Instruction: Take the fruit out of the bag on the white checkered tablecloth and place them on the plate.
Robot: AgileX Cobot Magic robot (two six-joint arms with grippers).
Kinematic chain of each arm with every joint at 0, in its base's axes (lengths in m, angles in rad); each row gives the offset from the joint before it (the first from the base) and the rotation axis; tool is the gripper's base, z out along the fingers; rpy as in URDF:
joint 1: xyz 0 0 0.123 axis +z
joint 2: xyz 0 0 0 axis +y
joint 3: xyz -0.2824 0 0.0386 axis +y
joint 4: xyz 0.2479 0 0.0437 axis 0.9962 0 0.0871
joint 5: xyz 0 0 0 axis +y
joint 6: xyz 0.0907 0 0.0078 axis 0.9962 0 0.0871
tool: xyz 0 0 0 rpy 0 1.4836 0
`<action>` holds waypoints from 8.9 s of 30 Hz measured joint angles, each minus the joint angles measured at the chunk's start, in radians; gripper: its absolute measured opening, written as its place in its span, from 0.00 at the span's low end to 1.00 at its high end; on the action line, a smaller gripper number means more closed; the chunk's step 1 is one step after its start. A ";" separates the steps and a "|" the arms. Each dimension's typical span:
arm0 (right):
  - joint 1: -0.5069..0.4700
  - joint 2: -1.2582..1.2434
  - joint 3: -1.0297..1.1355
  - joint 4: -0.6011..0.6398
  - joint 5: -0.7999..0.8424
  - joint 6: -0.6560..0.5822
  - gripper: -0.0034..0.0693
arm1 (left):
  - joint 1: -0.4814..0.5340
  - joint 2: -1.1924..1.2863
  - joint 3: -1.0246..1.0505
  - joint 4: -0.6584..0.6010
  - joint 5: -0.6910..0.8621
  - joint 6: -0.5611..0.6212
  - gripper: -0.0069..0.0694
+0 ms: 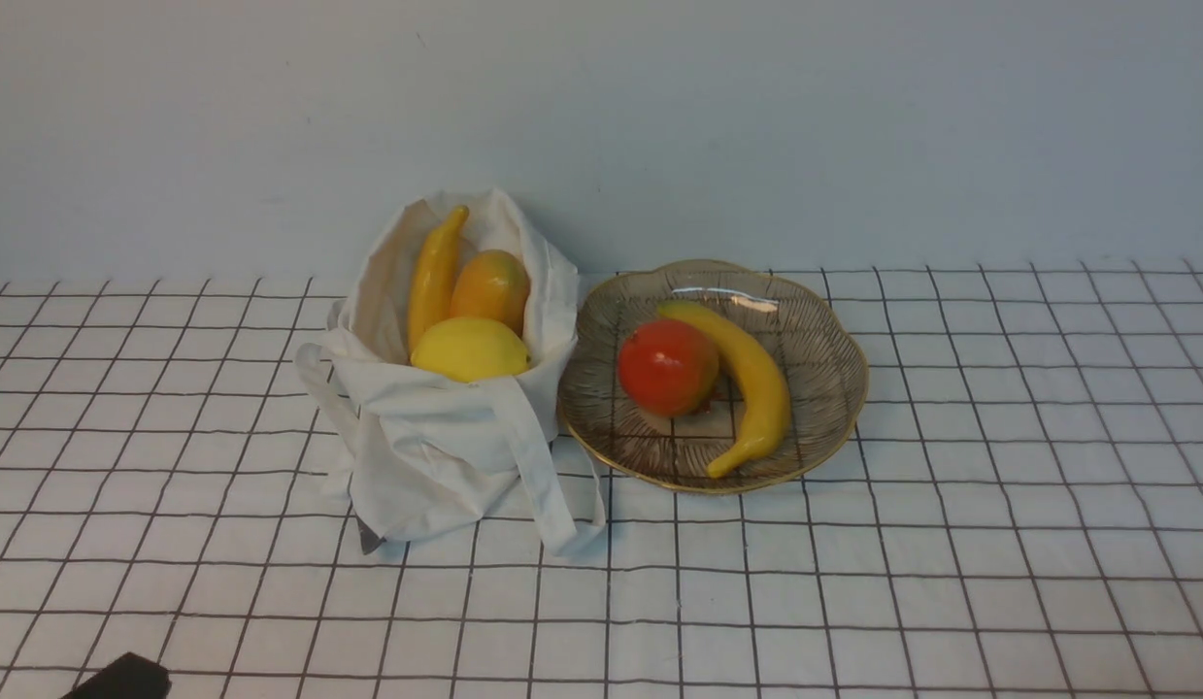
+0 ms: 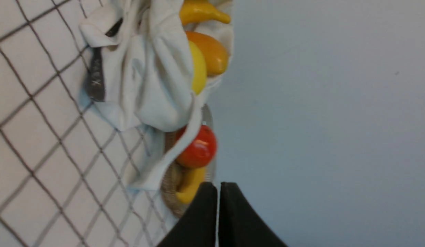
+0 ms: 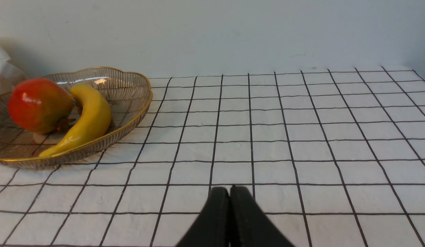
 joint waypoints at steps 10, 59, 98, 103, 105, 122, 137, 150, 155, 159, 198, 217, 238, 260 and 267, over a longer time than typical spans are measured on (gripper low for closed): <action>0.000 0.000 0.000 0.000 0.000 0.000 0.03 | -0.001 0.209 -0.444 -0.187 0.044 0.727 0.08; 0.000 0.000 0.000 0.000 0.000 0.000 0.03 | -0.321 2.323 -2.222 1.340 0.626 0.237 0.61; 0.000 0.000 0.000 0.000 0.000 0.000 0.03 | -0.328 2.054 -2.222 1.437 0.705 0.196 0.19; 0.000 0.000 0.000 0.000 0.000 0.000 0.03 | -0.329 2.008 -2.223 1.437 0.704 0.196 0.19; 0.000 0.000 0.000 0.000 0.000 0.000 0.03 | -0.329 2.007 -2.223 1.439 0.691 0.193 0.19; 0.000 0.000 0.000 0.000 0.000 0.000 0.03 | -0.364 2.056 -2.222 1.426 0.502 0.059 0.19; 0.000 0.000 0.000 0.000 0.000 0.000 0.03 | -0.570 2.203 -2.225 0.926 0.608 0.362 0.19; 0.000 0.000 0.000 0.000 0.000 0.000 0.03 | -0.569 2.337 -2.222 0.900 0.384 0.274 0.36; 0.000 0.000 0.000 0.000 0.000 0.000 0.03 | -0.567 2.358 -2.222 0.900 0.369 0.271 0.58; 0.000 0.000 0.000 0.000 0.000 0.000 0.03 | -0.550 2.353 -2.222 0.900 0.373 0.266 0.75; 0.000 0.000 0.000 0.000 0.001 0.000 0.03 | -0.511 0.770 -0.884 1.105 0.491 0.288 0.08; 0.000 0.000 -0.001 0.000 0.002 0.000 0.03 | -0.511 0.314 -0.414 1.216 0.192 0.087 0.08; 0.000 0.000 -0.001 0.000 0.003 0.000 0.03 | -0.227 0.179 -0.078 0.924 -0.046 0.542 0.08; 0.000 0.000 -0.001 0.000 0.003 0.000 0.03 | -0.014 0.000 0.003 1.015 0.062 0.473 0.08; 0.000 0.000 -0.001 0.000 0.003 0.000 0.03 | -0.013 0.000 0.003 1.015 0.064 0.466 0.08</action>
